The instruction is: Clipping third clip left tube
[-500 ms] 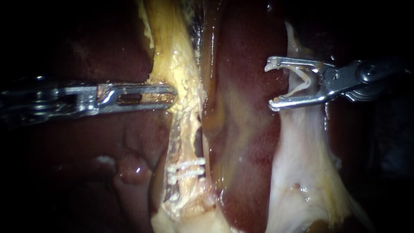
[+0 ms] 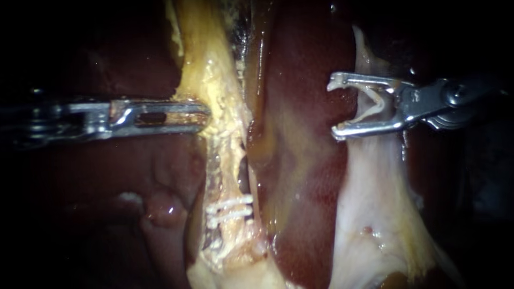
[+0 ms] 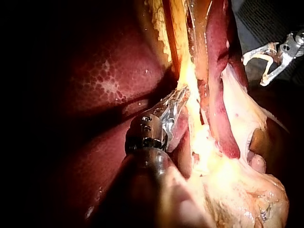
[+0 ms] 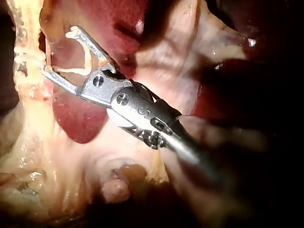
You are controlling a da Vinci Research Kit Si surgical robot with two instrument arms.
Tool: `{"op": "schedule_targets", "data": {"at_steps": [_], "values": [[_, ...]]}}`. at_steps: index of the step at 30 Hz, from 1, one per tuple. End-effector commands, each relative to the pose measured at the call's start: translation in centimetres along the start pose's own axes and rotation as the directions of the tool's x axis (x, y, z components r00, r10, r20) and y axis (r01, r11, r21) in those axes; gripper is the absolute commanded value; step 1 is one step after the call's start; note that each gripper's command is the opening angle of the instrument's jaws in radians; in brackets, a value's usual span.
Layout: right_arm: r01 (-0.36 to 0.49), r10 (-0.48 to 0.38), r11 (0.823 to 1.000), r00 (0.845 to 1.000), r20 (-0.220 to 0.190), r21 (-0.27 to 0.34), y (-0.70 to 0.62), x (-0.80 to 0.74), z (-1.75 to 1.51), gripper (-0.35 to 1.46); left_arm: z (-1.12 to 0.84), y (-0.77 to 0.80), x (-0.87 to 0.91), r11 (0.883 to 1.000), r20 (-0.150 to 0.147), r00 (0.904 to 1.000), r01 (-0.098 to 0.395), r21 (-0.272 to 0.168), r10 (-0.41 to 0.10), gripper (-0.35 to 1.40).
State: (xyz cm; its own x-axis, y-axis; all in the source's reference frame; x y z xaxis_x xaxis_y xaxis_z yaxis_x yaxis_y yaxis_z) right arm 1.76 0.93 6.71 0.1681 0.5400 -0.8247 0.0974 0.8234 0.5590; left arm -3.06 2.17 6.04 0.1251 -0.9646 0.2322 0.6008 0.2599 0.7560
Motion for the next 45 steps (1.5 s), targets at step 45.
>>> {"op": "schedule_targets", "data": {"at_steps": [45], "values": [[-0.450, 0.445, 0.885, 0.893, 0.071, 0.119, 0.32, -1.08, 1.86, 0.51, -0.54, -0.05, -0.17, 1.000, 0.057, 0.9983, 0.011, -0.029, -0.010, -0.35]]}}
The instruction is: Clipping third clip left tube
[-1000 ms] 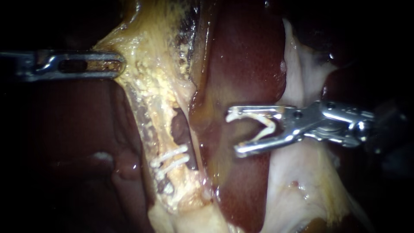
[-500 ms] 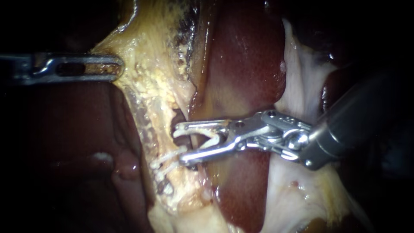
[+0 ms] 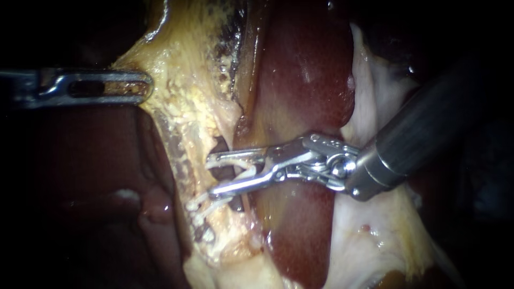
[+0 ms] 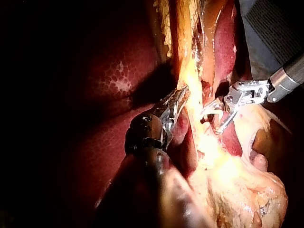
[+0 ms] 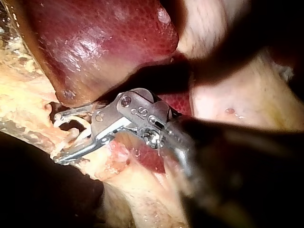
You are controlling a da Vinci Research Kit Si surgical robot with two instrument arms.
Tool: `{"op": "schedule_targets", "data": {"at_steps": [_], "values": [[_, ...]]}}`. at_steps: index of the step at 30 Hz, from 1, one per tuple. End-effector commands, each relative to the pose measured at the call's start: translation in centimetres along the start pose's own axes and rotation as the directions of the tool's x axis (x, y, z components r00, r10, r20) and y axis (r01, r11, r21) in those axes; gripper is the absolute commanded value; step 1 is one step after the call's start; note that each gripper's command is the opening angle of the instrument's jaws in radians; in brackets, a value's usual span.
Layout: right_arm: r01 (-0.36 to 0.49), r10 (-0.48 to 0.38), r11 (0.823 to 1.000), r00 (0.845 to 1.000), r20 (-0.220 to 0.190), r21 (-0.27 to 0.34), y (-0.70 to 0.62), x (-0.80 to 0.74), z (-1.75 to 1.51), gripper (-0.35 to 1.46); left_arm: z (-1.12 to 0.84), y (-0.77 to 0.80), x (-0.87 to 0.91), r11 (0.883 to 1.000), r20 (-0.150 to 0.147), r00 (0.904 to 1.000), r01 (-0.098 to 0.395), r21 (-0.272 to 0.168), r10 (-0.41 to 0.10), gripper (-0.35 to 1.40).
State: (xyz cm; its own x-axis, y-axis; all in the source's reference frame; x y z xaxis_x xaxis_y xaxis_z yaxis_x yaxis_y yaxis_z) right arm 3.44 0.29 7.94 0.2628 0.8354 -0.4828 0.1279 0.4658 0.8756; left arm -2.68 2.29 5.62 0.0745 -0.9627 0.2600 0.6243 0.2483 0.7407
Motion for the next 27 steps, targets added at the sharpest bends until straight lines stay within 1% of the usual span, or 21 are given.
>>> {"op": "schedule_targets", "data": {"at_steps": [1, 5, 10, 14, 16, 19, 23, 27], "values": [[-0.001, 0.001, 1.000, 1.000, 0.000, -0.001, 0.00, 0.01, 0.00, 0.51, 0.00, 0.00, 0.00, 1.000, 0.000, 1.0000, 0.001, 0.000, -0.001, -0.35], [-0.002, 0.002, 1.000, 1.000, 0.015, -0.010, 0.02, 0.01, 0.02, 0.51, -0.01, -0.01, 0.00, 1.000, 0.000, 1.0000, 0.001, 0.000, -0.001, -0.35], [0.000, 0.000, 1.000, 1.000, 0.013, -0.016, 0.05, 0.01, 0.11, 0.51, -0.01, -0.01, 0.00, 1.000, 0.002, 1.0000, 0.002, 0.001, -0.002, -0.35], [0.001, -0.001, 1.000, 1.000, 0.024, 0.000, 0.04, 0.02, 0.20, 0.51, -0.01, -0.01, 0.00, 1.000, 0.002, 1.0000, 0.002, 0.001, -0.002, -0.35], [0.005, -0.005, 1.000, 1.000, 0.021, 0.020, 0.03, 0.02, 0.23, 0.51, -0.01, -0.01, 0.00, 1.000, 0.002, 1.0000, 0.002, 0.001, -0.002, -0.35], [0.012, -0.013, 0.998, 1.000, 0.013, 0.064, -0.02, 0.02, 0.25, 0.51, -0.01, -0.01, 0.00, 1.000, 0.002, 1.0000, 0.002, 0.001, -0.002, -0.35], [0.008, -0.008, 0.992, 1.000, 0.001, 0.124, -0.14, 0.05, 0.24, 0.51, -0.02, -0.01, 0.00, 1.000, 0.002, 1.0000, 0.002, 0.001, -0.002, -0.35], [0.010, -0.011, 0.990, 1.000, 0.005, 0.142, -0.23, 0.07, 0.21, 0.50, -0.03, 0.00, -0.01, 1.000, 0.002, 1.0000, 0.002, 0.002, -0.002, -0.35]]}}
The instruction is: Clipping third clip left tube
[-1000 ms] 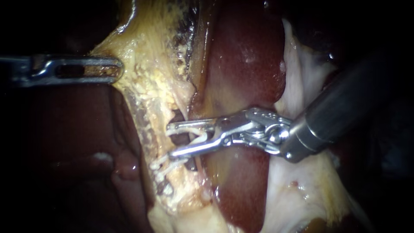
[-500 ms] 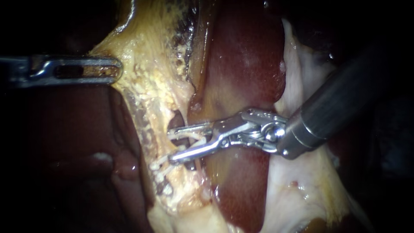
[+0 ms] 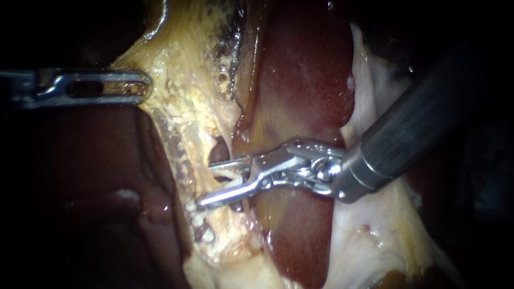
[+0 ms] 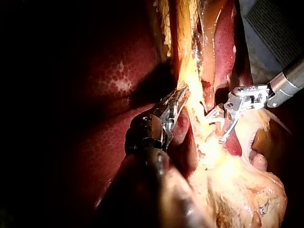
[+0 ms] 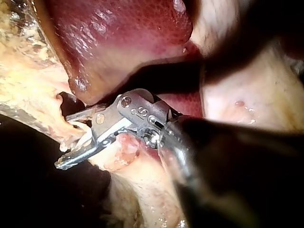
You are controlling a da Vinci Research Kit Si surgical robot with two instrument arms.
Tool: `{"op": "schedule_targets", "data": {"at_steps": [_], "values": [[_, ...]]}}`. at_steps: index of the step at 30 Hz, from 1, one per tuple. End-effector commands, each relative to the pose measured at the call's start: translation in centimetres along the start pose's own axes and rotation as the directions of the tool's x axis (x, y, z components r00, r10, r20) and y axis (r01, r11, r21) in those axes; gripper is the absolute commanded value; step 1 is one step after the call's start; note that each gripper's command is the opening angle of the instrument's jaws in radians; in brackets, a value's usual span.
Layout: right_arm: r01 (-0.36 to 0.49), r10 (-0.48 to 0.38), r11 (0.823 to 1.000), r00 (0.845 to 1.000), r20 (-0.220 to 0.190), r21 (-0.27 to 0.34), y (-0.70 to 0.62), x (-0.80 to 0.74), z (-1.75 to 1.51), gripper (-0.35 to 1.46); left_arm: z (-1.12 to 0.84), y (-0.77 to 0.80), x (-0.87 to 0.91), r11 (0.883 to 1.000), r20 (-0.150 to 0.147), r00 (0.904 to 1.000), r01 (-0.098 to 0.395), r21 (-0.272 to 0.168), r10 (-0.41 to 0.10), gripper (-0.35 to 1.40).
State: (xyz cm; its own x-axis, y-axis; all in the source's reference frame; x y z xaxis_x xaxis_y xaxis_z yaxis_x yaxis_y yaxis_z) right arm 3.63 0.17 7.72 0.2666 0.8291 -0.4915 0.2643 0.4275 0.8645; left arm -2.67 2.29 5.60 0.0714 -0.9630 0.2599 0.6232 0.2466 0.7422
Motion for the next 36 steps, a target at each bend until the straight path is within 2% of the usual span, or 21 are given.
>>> {"op": "schedule_targets", "data": {"at_steps": [1, 9, 13, 21, 27, 32, 36], "values": [[0.002, -0.002, 1.000, 1.000, 0.001, 0.002, -0.01, 0.01, -0.01, 0.50, 0.00, 0.01, -0.01, 1.000, -0.001, 1.0000, 0.000, 0.000, 0.000, -0.35], [-0.004, 0.004, 1.000, 1.000, 0.006, 0.011, -0.03, -0.01, -0.02, 0.50, -0.02, 0.05, -0.03, 1.000, -0.002, 1.0000, 0.000, 0.002, 0.000, -0.35], [-0.023, 0.023, 0.999, 1.000, 0.011, 0.041, -0.05, -0.02, 0.07, 0.49, 0.00, 0.06, -0.03, 1.000, -0.002, 1.0000, 0.000, 0.001, 0.000, -0.35], [-0.067, 0.071, 0.988, 0.997, -0.025, 0.136, -0.06, 0.04, 0.40, 0.49, 0.03, 0.04, -0.03, 1.000, 0.000, 1.0000, 0.001, -0.001, -0.001, -0.35], [-0.090, 0.101, 0.979, 0.994, -0.052, 0.182, -0.05, 0.10, 0.55, 0.48, 0.05, 0.03, -0.03, 1.000, 0.001, 1.0000, 0.001, -0.002, -0.001, -0.35], [-0.126, 0.138, 0.976, 0.989, -0.059, 0.176, -0.01, 0.12, 0.56, 0.47, 0.05, 0.01, -0.02, 1.000, 0.002, 1.0000, 0.002, -0.003, -0.002, -0.35], [-0.189, 0.202, 0.970, 0.977, -0.073, 0.152, 0.08, 0.18, 0.52, 0.44, 0.06, 0.01, -0.02, 1.000, 0.001, 1.0000, 0.002, -0.001, -0.002, -0.35]]}}
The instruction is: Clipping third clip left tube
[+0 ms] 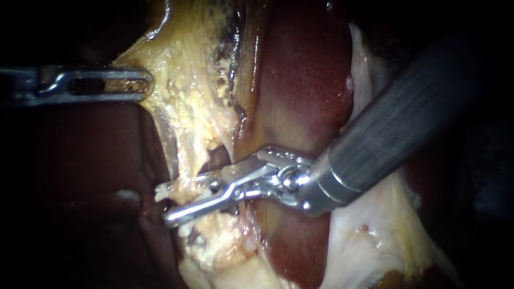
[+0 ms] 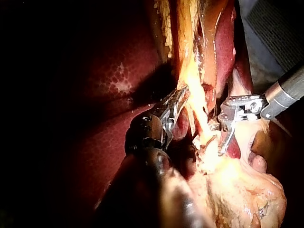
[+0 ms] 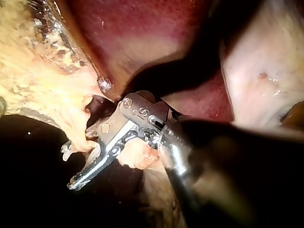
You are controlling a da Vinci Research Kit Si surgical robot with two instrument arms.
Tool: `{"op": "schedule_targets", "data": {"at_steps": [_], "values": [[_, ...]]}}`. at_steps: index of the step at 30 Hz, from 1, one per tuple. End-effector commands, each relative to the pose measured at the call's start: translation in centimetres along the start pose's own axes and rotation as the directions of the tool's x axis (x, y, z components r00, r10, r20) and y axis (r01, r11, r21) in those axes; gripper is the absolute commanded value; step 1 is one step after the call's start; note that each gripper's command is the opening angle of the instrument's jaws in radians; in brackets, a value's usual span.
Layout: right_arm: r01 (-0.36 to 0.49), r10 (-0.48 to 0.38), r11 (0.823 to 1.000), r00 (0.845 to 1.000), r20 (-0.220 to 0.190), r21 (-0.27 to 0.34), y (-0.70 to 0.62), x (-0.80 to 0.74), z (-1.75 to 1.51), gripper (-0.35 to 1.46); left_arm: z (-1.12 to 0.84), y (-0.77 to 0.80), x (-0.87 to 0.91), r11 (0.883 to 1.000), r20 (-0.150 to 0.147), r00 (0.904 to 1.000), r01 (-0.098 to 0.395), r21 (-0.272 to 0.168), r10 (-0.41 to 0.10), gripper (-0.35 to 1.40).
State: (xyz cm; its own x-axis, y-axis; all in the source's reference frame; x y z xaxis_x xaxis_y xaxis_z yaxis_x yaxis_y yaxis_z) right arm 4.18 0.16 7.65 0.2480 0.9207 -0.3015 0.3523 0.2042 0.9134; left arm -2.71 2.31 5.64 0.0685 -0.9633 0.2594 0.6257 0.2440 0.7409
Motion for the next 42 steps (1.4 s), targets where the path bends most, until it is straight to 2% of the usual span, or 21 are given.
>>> {"op": "schedule_targets", "data": {"at_steps": [1, 13, 21, 22, 23, 25, 26, 32, 42], "values": [[-0.009, 0.009, 1.000, 1.000, -0.011, -0.014, 0.01, 0.03, -0.02, 0.44, 0.00, 0.00, 0.00, 1.000, -0.001, 1.0000, 0.000, 0.001, 0.000, -0.35], [-0.101, 0.097, 0.993, 0.993, -0.069, -0.056, 0.08, 0.33, -0.17, 0.37, 0.01, -0.02, 0.01, 1.000, 0.000, 1.0000, 0.000, 0.000, 0.000, -0.35], [-0.117, 0.111, 0.991, 0.990, -0.085, -0.066, 0.09, 0.40, -0.22, 0.31, 0.01, -0.03, 0.01, 1.000, 0.000, 1.0000, 0.001, 0.000, -0.001, -0.35], [-0.117, 0.111, 0.991, 0.990, -0.085, -0.067, 0.09, 0.40, -0.23, 0.26, 0.01, -0.03, 0.01, 1.000, 0.000, 1.0000, 0.001, 0.000, -0.001, -0.35], [-0.117, 0.111, 0.991, 0.990, -0.085, -0.066, 0.09, 0.40, -0.24, 0.13, 0.01, -0.03, 0.01, 1.000, 0.000, 1.0000, 0.001, 0.000, -0.001, -0.35], [-0.117, 0.112, 0.991, 0.990, -0.084, -0.066, 0.09, 0.38, -0.27, -0.30, 0.01, -0.03, 0.01, 1.000, 0.000, 1.0000, 0.001, -0.001, -0.001, -0.35], [-0.123, 0.117, 0.990, 0.989, -0.087, -0.068, 0.10, 0.38, -0.29, -0.35, 0.01, -0.03, 0.01, 1.000, 0.000, 1.0000, 0.001, -0.001, -0.001, -0.35], [-0.106, 0.097, 0.991, 0.991, -0.094, -0.088, 0.18, 0.38, -0.36, -0.35, 0.01, -0.03, 0.01, 1.000, 0.000, 1.0000, 0.001, -0.001, -0.001, -0.35], [-0.105, 0.097, 0.990, 0.992, -0.087, -0.094, 0.16, 0.36, -0.34, -0.35, 0.02, -0.04, 0.01, 1.000, 0.001, 1.0000, 0.001, -0.001, -0.001, -0.35]]}}
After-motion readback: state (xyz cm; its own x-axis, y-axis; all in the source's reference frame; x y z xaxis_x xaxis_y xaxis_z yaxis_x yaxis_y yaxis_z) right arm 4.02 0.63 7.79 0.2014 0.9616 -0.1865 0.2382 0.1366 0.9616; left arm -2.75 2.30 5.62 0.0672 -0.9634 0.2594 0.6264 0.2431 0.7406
